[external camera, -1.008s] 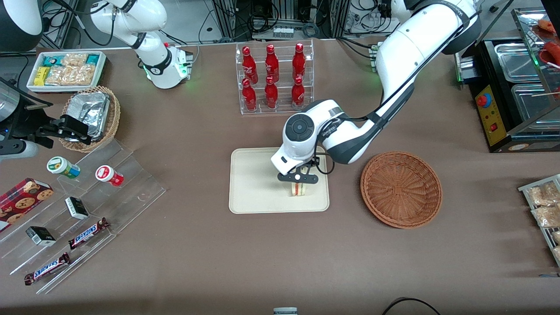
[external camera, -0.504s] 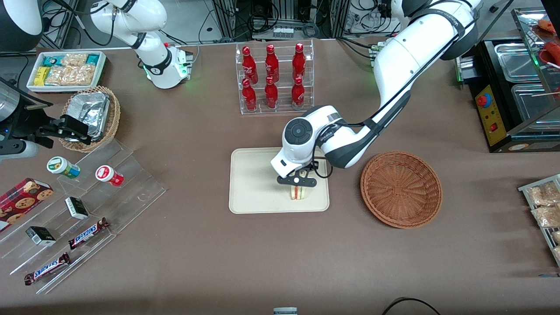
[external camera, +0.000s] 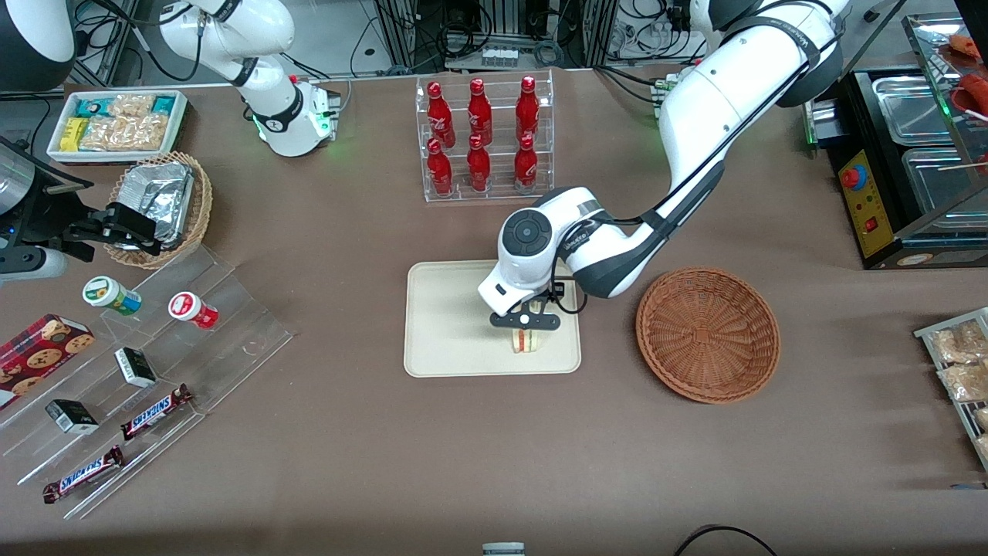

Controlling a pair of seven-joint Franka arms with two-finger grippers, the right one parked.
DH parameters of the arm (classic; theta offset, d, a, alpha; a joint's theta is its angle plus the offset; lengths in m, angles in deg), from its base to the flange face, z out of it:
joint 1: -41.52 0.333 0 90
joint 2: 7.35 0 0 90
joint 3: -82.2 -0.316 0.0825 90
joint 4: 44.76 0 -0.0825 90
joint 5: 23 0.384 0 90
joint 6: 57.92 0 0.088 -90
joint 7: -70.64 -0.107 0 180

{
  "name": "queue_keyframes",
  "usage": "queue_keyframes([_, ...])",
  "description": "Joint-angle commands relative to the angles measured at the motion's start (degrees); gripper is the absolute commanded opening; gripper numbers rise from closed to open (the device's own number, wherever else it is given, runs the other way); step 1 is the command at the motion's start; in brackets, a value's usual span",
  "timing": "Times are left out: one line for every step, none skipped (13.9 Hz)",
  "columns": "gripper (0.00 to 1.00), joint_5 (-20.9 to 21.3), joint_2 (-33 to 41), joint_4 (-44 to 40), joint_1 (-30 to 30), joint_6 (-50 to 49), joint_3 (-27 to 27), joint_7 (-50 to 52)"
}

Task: Place sandwich from basket to tray
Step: 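Lower the sandwich onto the tray and open the left gripper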

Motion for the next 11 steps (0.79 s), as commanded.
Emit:
queue_keyframes([1.0, 0.52, 1.06, -1.45, -0.57, -1.06, 0.0, 1.47])
queue_keyframes([1.0, 0.43, 1.76, -1.45, -0.39, -1.59, 0.09, 1.47])
queue_keyframes([1.0, 0.43, 2.12, -1.63, -0.31, -2.11, 0.18, 1.9])
queue_keyframes([1.0, 0.43, 3.08, -2.07, -0.3, -3.51, 0.27, 3.56])
queue_keyframes([1.0, -0.18, 3.96, -3.38, -0.3, -6.57, 0.44, 5.4])
queue_keyframes([1.0, -2.79, 5.01, -5.13, -0.3, -10.34, 0.79, 6.03])
queue_keyframes([1.0, -5.34, 5.63, -7.15, -0.3, -13.16, 0.79, 5.77])
queue_keyframes([1.0, -7.37, 6.07, -9.6, -0.22, -16.24, 0.88, 5.51])
queue_keyframes([1.0, -8.43, 6.68, -11.72, -0.22, -18.44, 0.97, 5.33])
queue_keyframes([1.0, -8.62, 7.47, -12.96, -0.22, -19.16, 0.97, 5.51])
queue_keyframes([1.0, -9.14, 9.4, -13.06, -0.22, -19.34, 0.88, 6.29])
